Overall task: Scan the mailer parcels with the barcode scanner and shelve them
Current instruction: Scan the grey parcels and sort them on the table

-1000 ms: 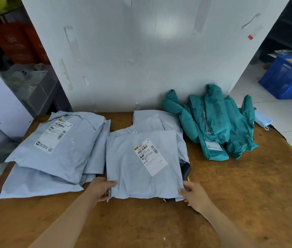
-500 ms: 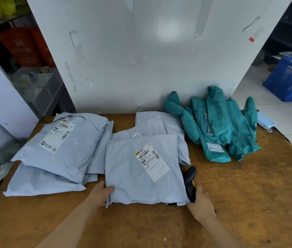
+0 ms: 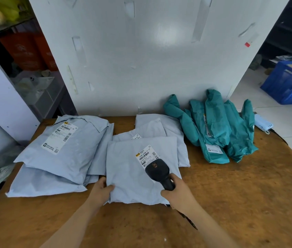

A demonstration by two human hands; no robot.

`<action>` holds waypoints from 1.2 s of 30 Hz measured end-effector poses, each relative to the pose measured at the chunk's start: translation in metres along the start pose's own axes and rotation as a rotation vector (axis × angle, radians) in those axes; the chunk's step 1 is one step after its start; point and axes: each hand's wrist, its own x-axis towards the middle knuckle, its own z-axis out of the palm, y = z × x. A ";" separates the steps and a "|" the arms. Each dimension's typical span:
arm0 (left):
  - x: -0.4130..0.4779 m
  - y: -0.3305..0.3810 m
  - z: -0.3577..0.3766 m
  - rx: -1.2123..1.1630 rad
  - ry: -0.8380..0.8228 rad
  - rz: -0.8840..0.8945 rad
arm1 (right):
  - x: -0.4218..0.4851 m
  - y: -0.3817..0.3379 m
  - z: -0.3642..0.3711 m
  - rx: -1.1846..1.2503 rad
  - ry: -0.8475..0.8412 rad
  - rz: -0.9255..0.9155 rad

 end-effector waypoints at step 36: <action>-0.044 -0.028 -0.044 0.122 0.226 -0.278 | 0.023 0.003 0.001 0.050 0.200 0.010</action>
